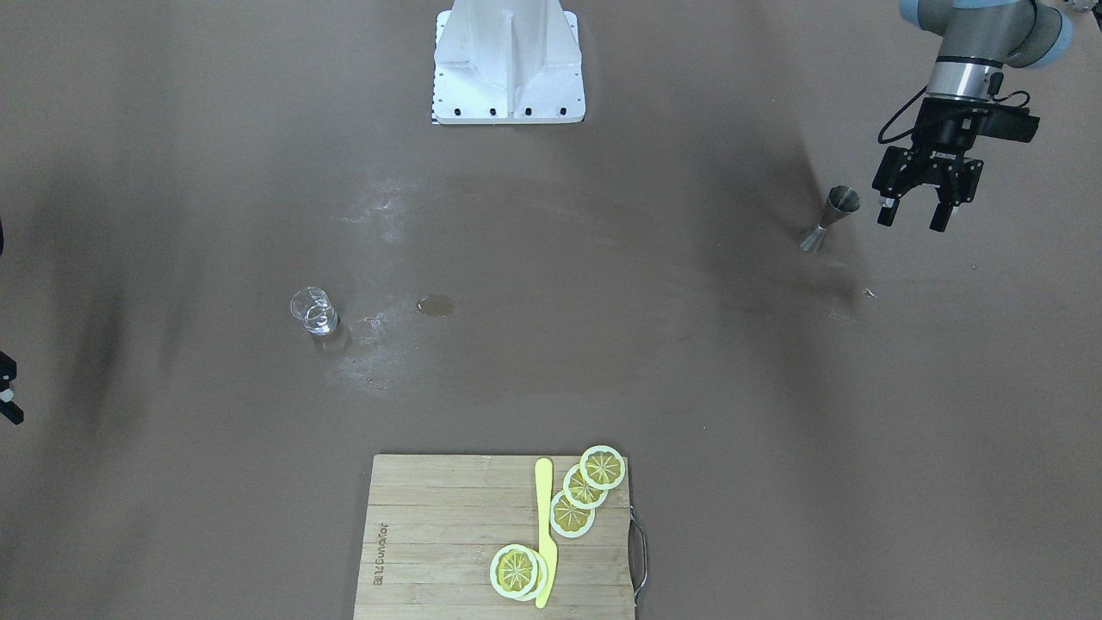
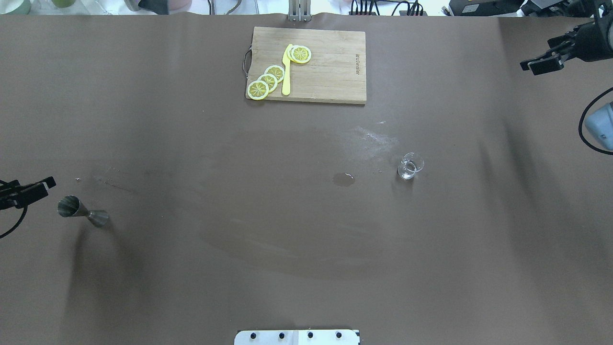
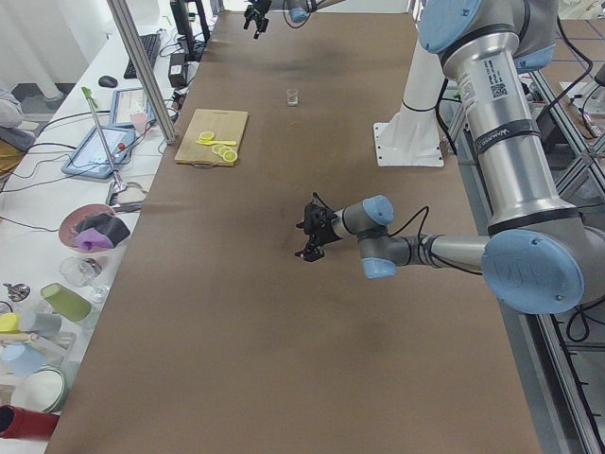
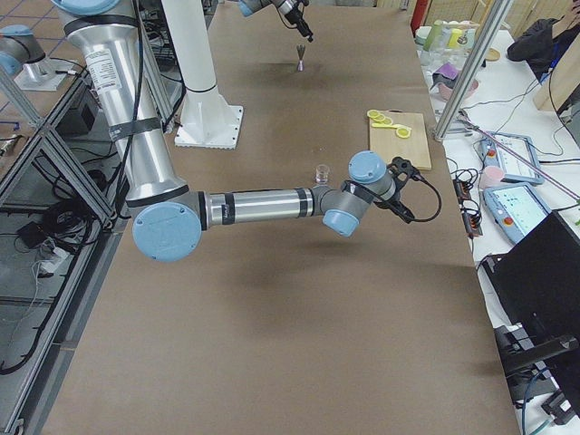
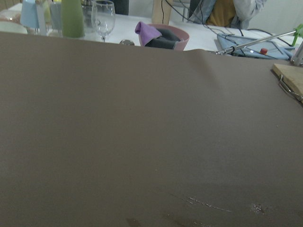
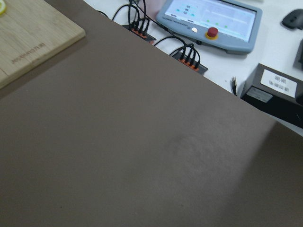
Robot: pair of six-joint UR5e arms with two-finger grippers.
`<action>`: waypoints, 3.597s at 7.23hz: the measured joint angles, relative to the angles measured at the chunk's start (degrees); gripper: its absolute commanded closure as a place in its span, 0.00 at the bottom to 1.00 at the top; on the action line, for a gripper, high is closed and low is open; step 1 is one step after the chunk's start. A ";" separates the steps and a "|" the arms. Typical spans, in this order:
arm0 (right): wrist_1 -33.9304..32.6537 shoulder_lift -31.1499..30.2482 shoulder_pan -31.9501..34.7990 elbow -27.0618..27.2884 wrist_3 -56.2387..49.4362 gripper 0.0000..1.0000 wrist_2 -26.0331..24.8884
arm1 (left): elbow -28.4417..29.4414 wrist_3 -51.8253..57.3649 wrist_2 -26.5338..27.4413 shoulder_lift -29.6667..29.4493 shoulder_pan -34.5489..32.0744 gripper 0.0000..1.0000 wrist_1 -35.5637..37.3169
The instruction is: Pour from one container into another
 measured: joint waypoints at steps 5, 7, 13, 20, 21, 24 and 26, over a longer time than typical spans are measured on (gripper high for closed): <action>-25.92 0.02 3.45 0.07 0.14 0.00 0.68 | 5.67 0.53 -28.71 -8.69 -17.36 0.01 12.03; -33.24 -0.35 5.08 1.06 0.17 0.00 2.56 | 7.72 8.10 -43.00 -9.44 -26.52 0.01 15.68; -41.65 -8.67 16.06 3.06 0.05 0.00 9.09 | 9.16 59.57 -60.86 -9.70 -47.70 0.01 45.33; -51.92 -8.92 17.79 9.95 1.61 0.00 9.80 | 9.27 92.56 -64.42 -18.19 -62.27 0.01 76.17; -52.01 -8.98 17.78 10.46 1.66 0.00 9.49 | 8.66 92.72 -64.40 -18.47 -62.66 0.01 77.39; -51.55 -10.12 17.79 10.74 1.48 0.00 9.18 | 7.78 92.63 -63.30 -18.64 -63.46 0.01 79.10; -51.01 -10.93 17.78 10.79 1.35 0.00 9.19 | 7.38 92.60 -62.26 -18.33 -63.53 0.01 79.60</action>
